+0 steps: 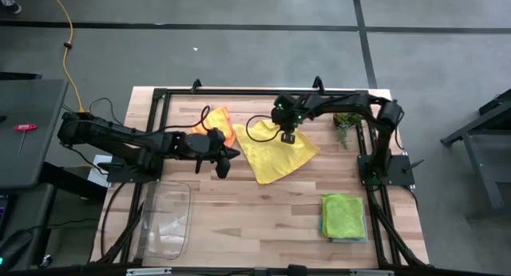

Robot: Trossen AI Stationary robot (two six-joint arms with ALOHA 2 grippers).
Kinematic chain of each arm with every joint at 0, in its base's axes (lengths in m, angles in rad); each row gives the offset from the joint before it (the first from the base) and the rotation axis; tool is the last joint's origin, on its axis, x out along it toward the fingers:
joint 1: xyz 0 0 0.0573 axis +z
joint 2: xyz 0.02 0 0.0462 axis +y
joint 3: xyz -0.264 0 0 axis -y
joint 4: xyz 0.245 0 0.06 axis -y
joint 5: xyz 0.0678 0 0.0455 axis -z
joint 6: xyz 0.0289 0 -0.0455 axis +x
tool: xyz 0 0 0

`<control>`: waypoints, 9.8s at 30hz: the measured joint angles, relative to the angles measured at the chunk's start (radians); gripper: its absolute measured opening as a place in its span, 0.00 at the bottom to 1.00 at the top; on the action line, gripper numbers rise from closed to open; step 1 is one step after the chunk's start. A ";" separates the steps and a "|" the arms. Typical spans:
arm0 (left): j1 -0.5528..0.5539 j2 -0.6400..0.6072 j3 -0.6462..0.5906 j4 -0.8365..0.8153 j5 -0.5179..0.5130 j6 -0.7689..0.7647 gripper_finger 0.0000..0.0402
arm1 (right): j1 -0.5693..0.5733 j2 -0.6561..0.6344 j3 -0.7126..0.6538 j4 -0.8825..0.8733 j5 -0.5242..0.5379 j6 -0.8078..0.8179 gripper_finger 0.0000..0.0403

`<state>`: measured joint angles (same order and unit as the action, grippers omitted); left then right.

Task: Fold microfiber towels
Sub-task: Fold the yellow microfiber cloth

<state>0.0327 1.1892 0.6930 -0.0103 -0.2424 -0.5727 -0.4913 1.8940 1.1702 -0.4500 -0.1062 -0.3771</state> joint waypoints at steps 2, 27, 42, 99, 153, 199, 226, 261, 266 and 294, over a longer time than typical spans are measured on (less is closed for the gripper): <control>-0.007 0.000 0.000 0.000 -0.022 0.000 0.00 | -0.005 0.016 0.000 0.002 0.000 0.009 0.06; -0.006 0.000 0.000 -0.004 -0.054 0.050 0.00 | -0.126 0.033 -0.020 -0.005 0.255 1.020 0.00; -0.006 -0.071 0.000 -0.156 0.029 0.191 0.00 | -0.005 -0.169 -0.009 -0.306 0.229 0.739 0.00; -0.009 -0.077 0.000 -0.155 0.045 0.112 0.00 | 0.284 -0.127 -0.204 -0.168 0.378 1.150 0.03; 0.029 0.542 0.000 0.427 0.154 -0.003 0.00 | 0.387 -0.547 -0.672 0.166 -0.034 1.438 0.00; 0.013 0.671 0.001 0.437 0.231 -0.027 0.00 | 0.513 -0.188 -0.280 0.074 -0.107 0.867 0.00; 0.012 0.672 0.000 0.446 0.231 -0.027 0.00 | 0.405 -0.215 -0.281 0.346 0.071 0.676 0.17; 0.013 0.673 0.000 0.449 0.231 -0.027 0.00 | 0.420 -0.033 -0.148 0.288 0.238 0.421 0.15; 0.013 0.673 0.000 0.449 0.231 -0.027 0.00 | 0.419 -0.065 -0.148 0.271 0.241 0.410 0.15; 0.013 0.673 0.000 0.451 0.227 -0.026 0.00 | 0.297 -0.174 -0.148 0.008 0.335 0.302 0.15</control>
<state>0.0452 1.8618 0.6930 0.4404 -0.0151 -0.5991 -0.1944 1.7203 1.0218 -0.4419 0.2286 -0.0748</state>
